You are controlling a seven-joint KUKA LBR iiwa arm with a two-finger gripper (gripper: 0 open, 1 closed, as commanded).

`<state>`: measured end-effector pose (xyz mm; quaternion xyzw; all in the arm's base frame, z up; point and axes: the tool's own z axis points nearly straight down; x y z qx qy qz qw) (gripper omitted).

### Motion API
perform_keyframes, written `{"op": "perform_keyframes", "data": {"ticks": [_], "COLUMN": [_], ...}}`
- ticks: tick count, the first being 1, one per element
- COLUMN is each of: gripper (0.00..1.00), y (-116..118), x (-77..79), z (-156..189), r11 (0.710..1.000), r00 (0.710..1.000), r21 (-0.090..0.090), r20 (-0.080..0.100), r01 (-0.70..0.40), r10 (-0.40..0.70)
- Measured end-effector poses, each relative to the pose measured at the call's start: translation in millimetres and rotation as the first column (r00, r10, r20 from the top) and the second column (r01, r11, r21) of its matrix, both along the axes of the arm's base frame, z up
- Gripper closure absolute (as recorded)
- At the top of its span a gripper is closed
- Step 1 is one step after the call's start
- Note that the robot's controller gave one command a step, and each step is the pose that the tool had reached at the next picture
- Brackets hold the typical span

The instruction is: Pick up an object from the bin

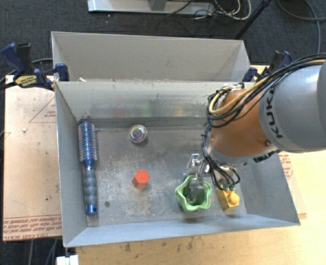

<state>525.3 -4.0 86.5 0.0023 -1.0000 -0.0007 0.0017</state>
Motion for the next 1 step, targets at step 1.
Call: {"op": "perform_keyframes", "data": {"ticks": [1], "gripper": [1.0], "y": [22.7], "x": [-3.1], "z": [134.2], "r11": [0.942], "r00": [0.942], "r21": [-0.003], "r20": [0.012], "r01": [-0.335], "r10": [0.335]}}
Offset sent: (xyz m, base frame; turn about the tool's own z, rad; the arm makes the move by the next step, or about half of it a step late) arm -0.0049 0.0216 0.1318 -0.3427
